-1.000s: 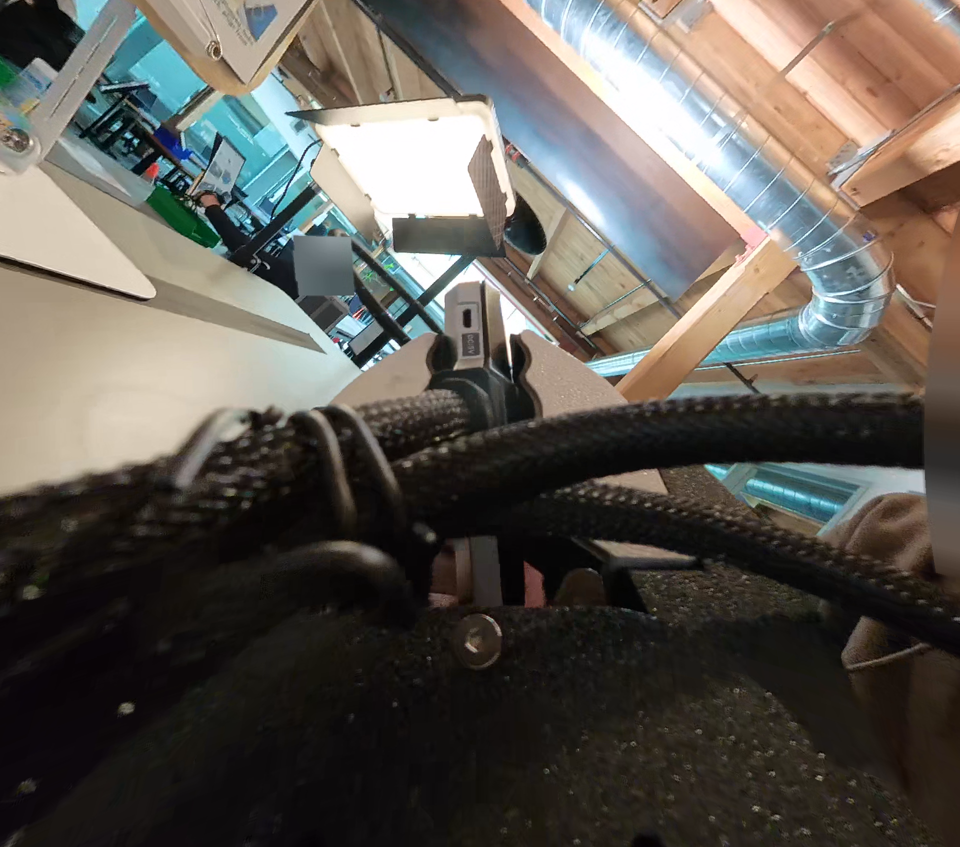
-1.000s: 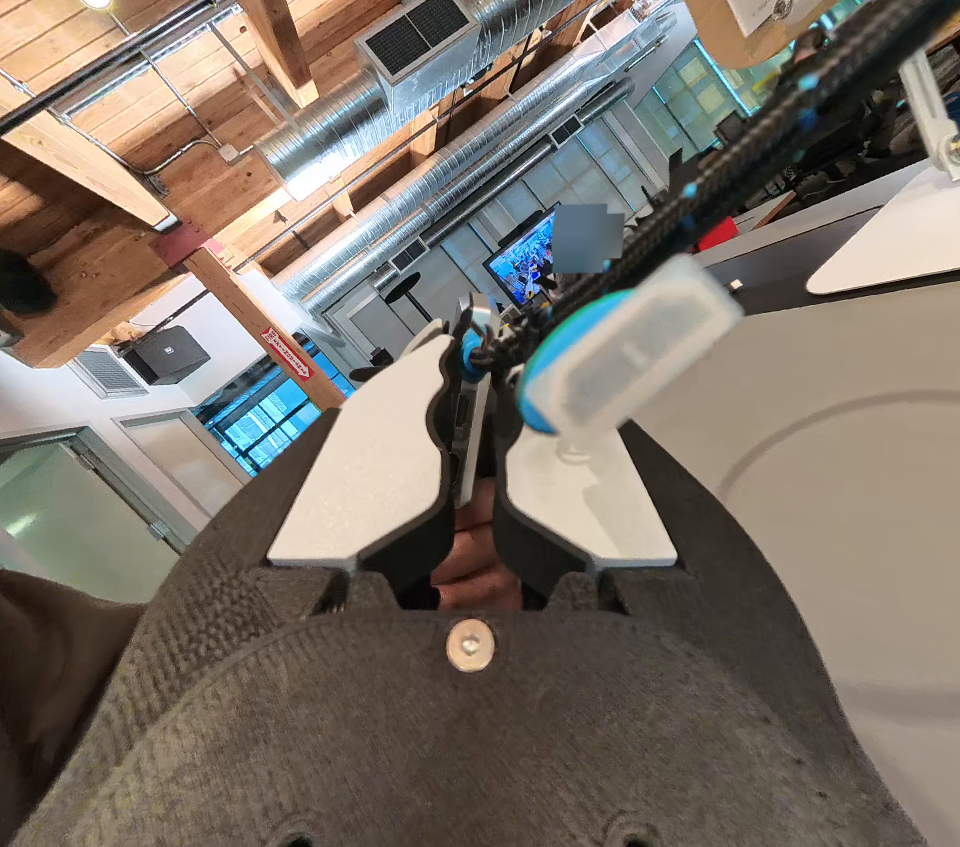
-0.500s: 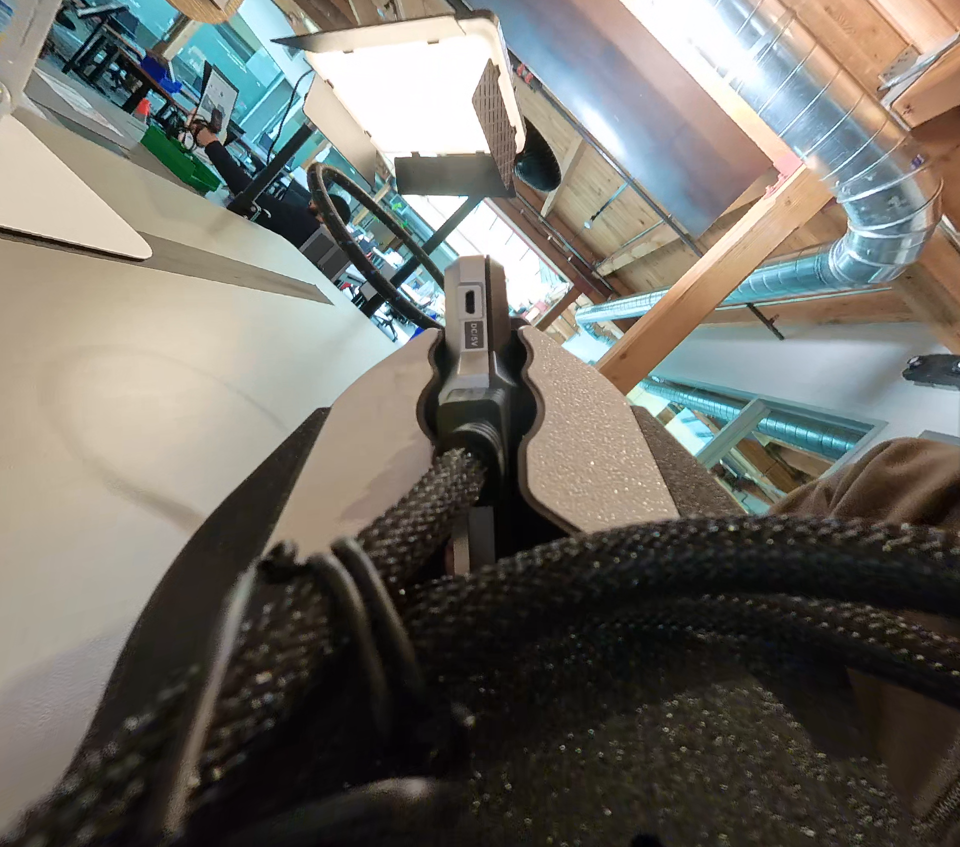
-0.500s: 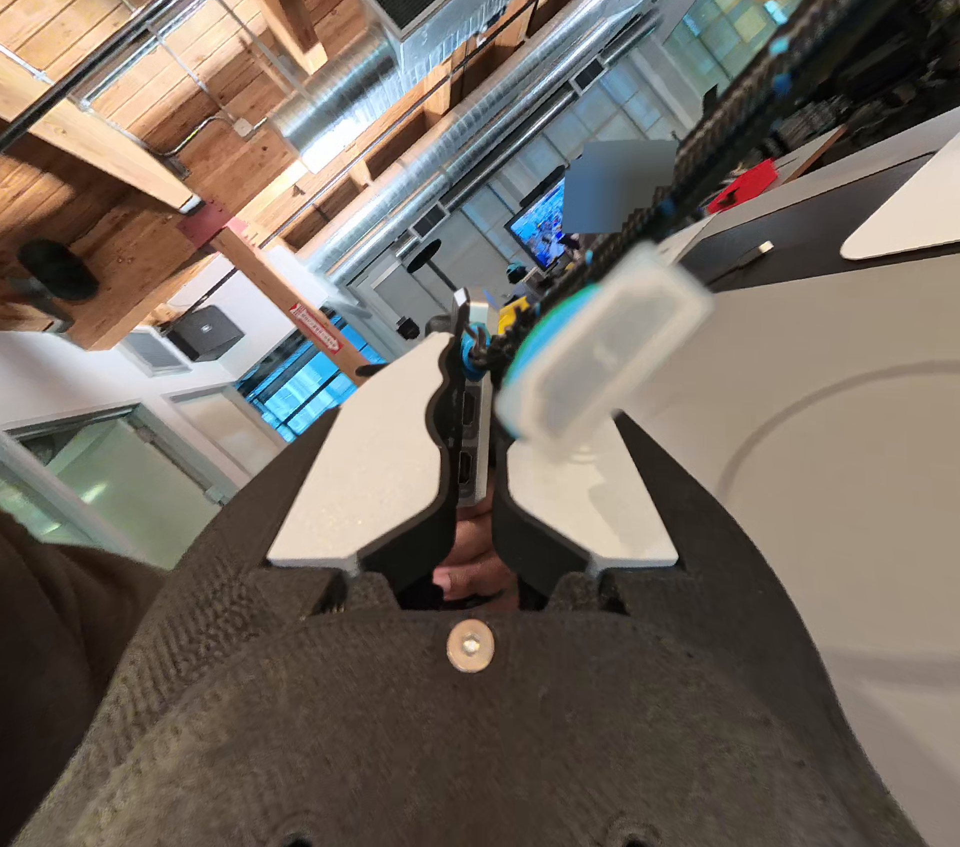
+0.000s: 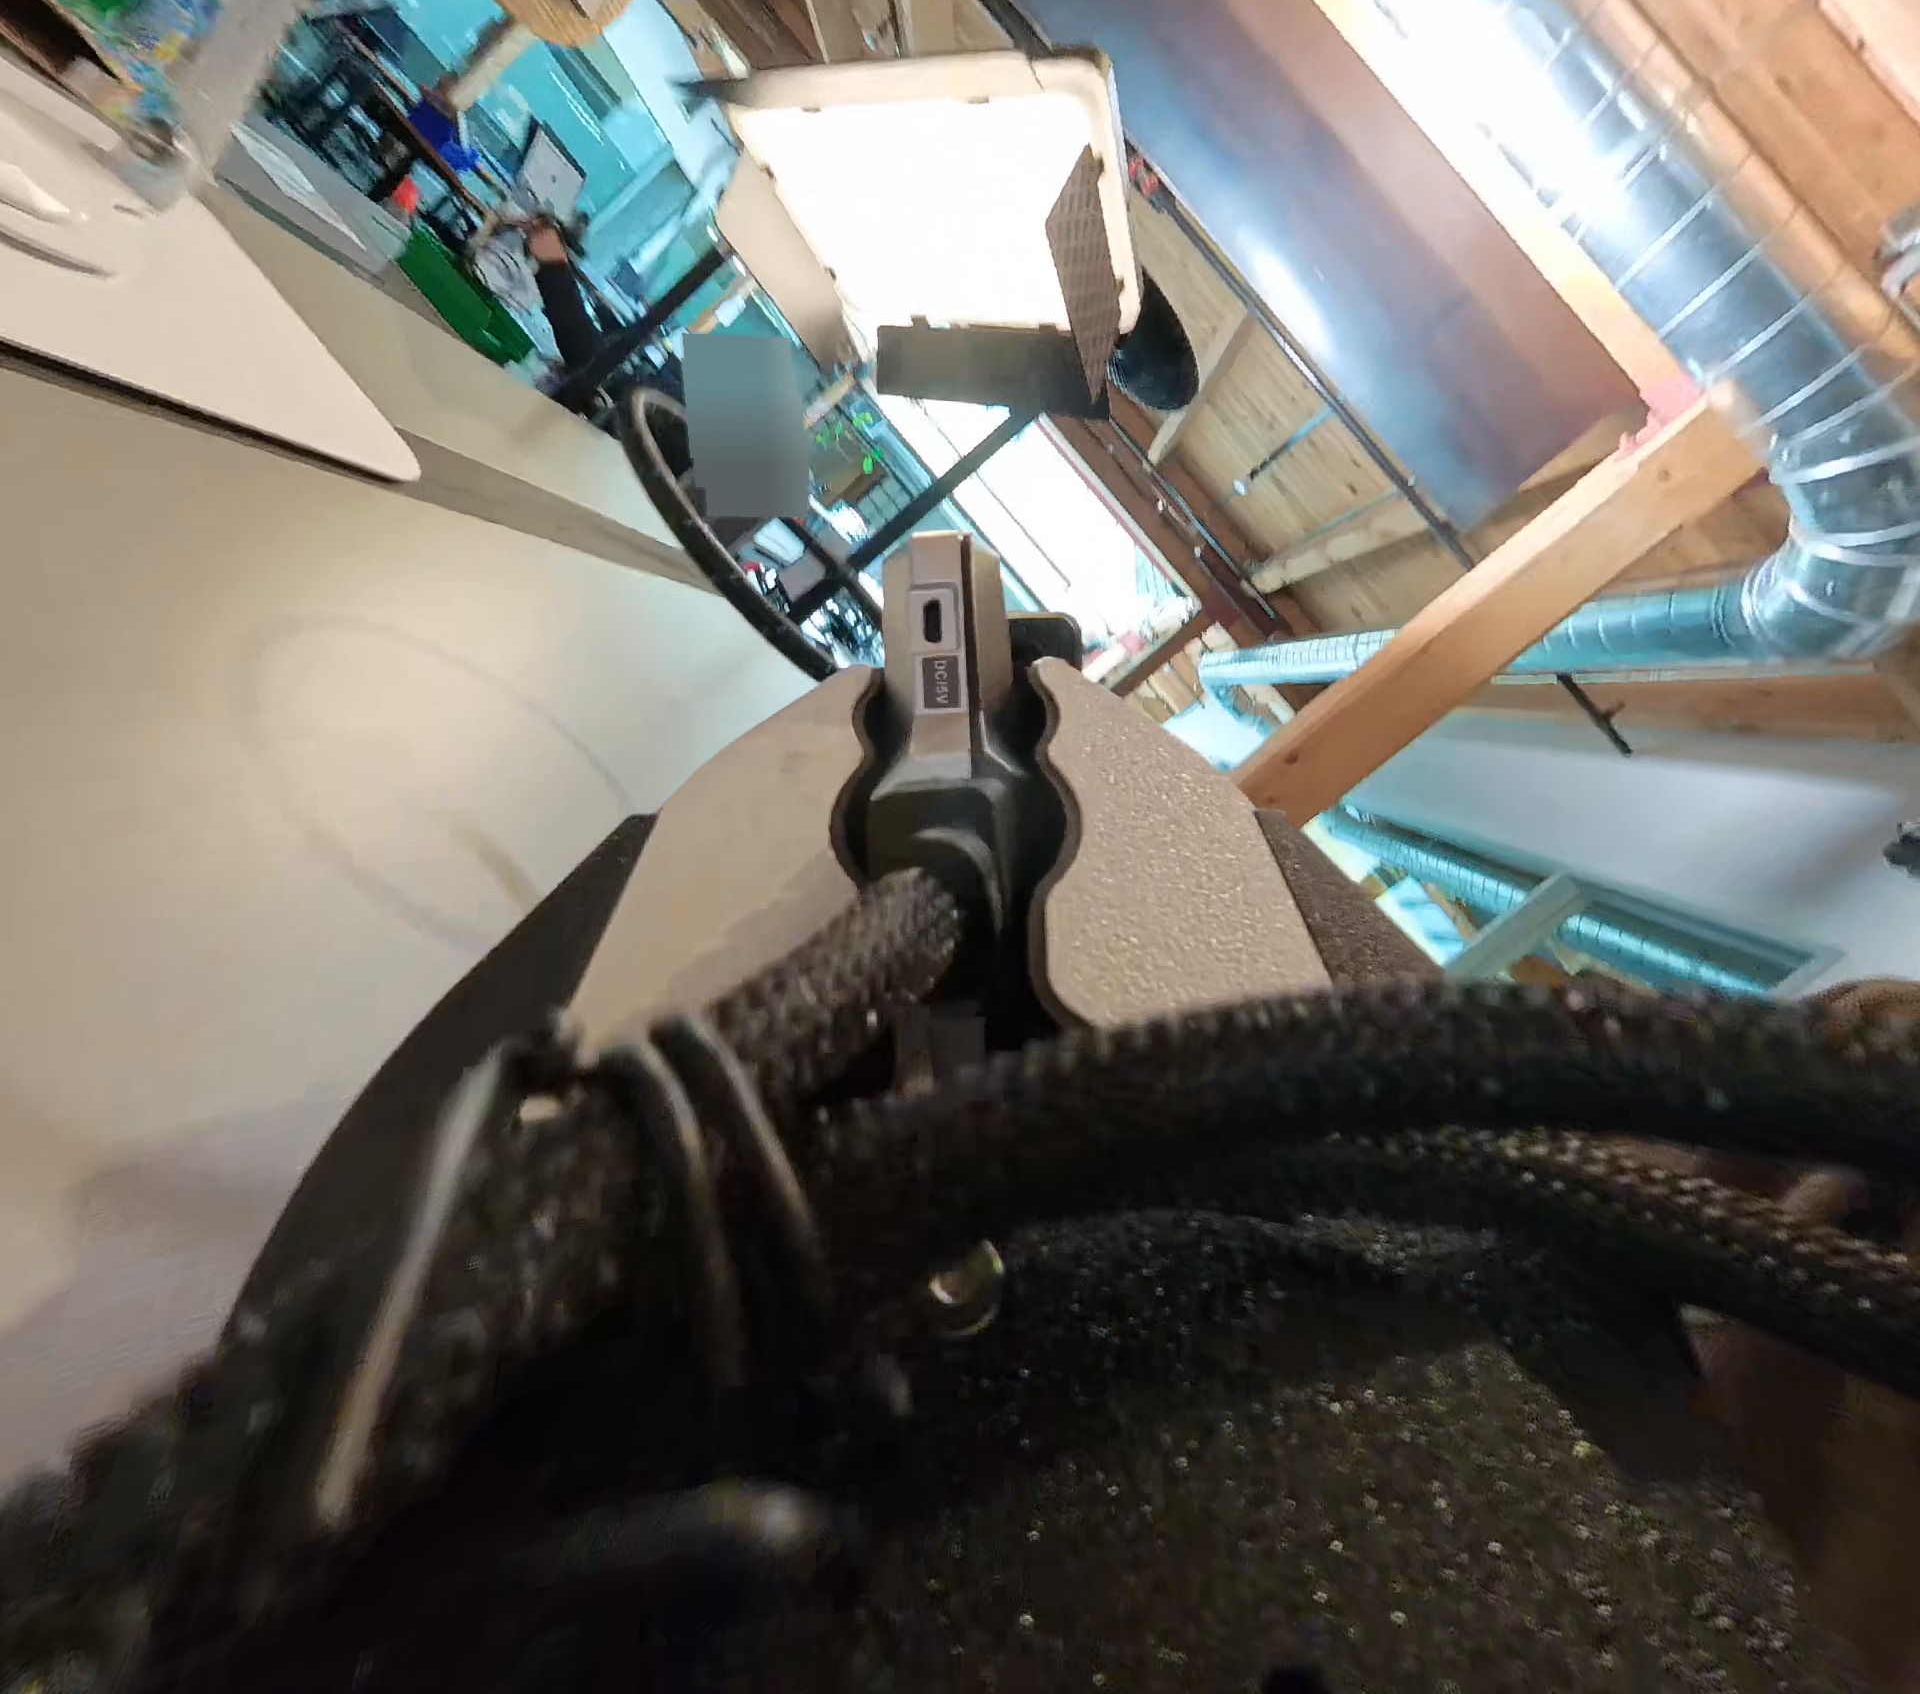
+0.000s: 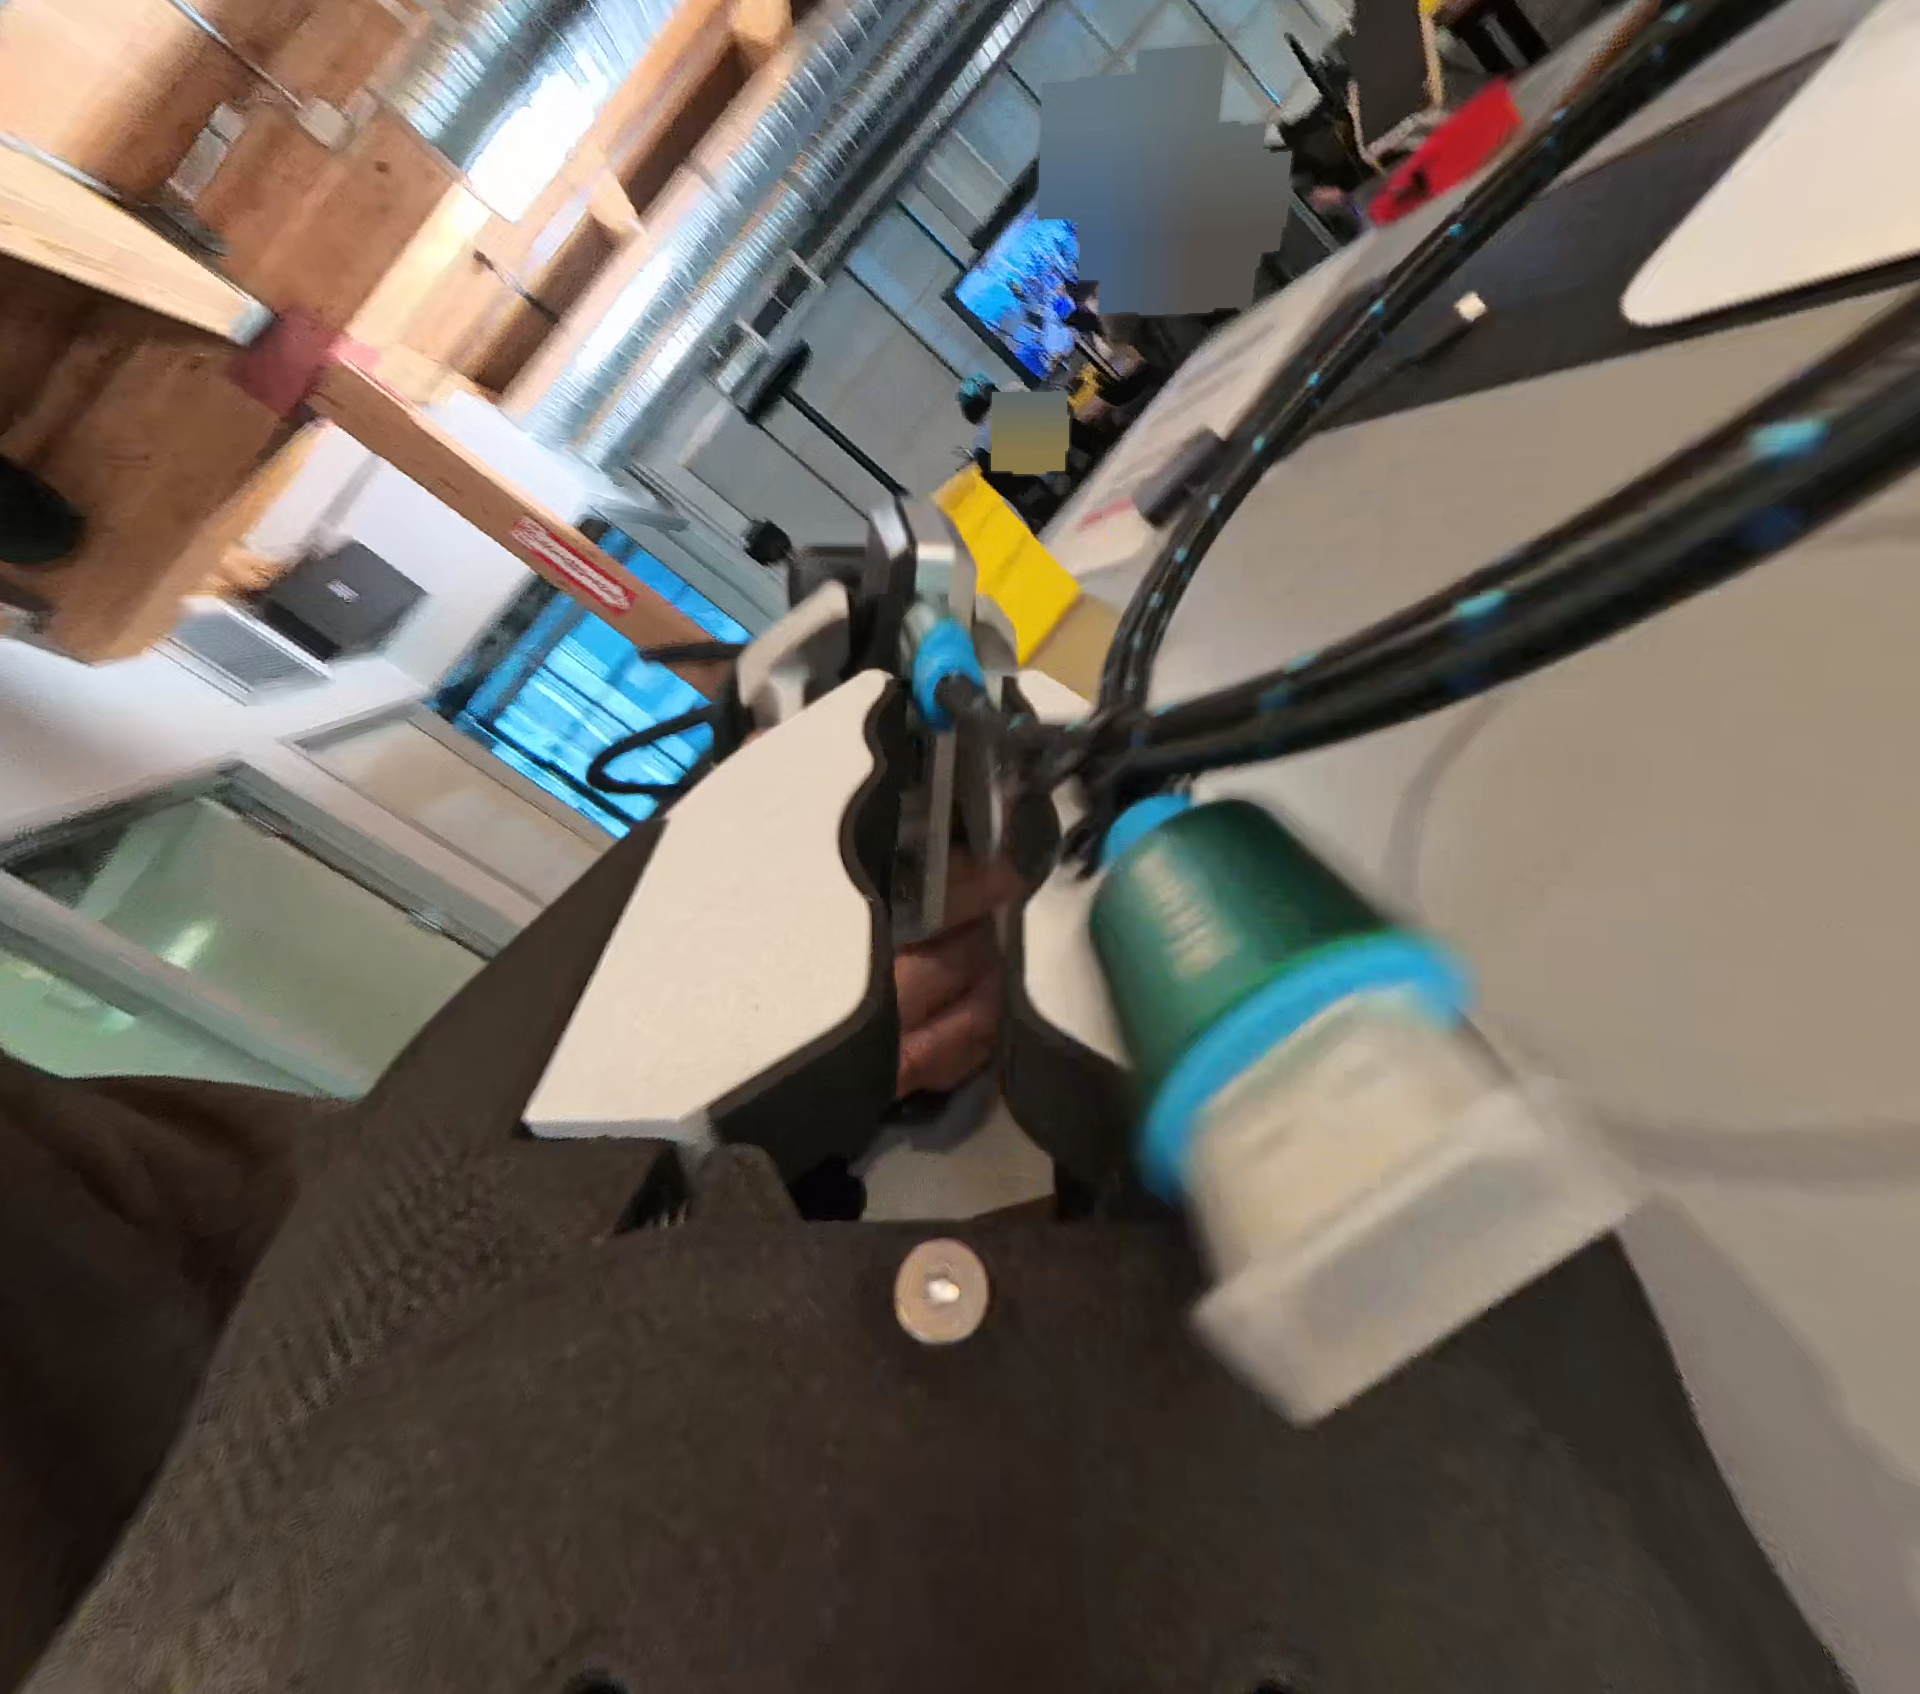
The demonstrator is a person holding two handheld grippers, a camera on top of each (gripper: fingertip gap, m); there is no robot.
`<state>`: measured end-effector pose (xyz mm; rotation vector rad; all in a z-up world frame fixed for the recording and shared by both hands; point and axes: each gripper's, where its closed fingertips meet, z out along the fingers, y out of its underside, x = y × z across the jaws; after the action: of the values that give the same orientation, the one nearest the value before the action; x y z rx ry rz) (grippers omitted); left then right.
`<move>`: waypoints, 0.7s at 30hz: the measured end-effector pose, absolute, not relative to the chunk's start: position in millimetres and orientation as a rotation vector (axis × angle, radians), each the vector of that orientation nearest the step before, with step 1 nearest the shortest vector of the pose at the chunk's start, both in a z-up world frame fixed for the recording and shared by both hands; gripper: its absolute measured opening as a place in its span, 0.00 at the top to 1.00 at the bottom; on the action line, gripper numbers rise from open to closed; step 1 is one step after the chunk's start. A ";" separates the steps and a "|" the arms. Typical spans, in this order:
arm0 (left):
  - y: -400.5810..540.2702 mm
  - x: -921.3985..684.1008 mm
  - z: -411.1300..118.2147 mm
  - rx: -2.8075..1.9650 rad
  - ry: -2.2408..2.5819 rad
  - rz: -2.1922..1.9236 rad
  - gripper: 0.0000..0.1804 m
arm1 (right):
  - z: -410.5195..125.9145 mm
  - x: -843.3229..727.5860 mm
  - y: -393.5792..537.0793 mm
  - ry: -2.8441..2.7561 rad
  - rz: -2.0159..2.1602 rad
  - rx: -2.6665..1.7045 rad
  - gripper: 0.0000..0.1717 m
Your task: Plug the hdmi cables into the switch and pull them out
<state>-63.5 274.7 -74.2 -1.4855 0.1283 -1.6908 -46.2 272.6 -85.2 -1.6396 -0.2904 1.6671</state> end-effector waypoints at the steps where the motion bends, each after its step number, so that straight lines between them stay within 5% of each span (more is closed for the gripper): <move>1: 280.2 -70.4 -74.0 -1.473 0.073 -1.672 0.87 | -91.2 -51.2 270.6 -0.338 1.606 -1.691 0.88; 10: 292.0 -99.4 -74.2 -1.335 -0.234 -1.875 0.88 | -113.8 -94.4 241.1 -0.588 1.479 -1.858 0.77; 17: 284.4 -70.1 -80.9 -1.476 -0.101 -1.855 0.87 | -108.8 -90.2 241.9 -0.460 1.674 -1.865 0.87; 21: 278.6 -58.8 -87.7 -1.550 -0.086 -1.968 0.77 | -105.2 -81.3 254.6 -0.301 1.699 -1.832 0.88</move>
<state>-58.8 278.6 -87.7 -1.5502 -0.0857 -1.9678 -81.3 254.6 -105.2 -1.8324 -0.3015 1.6990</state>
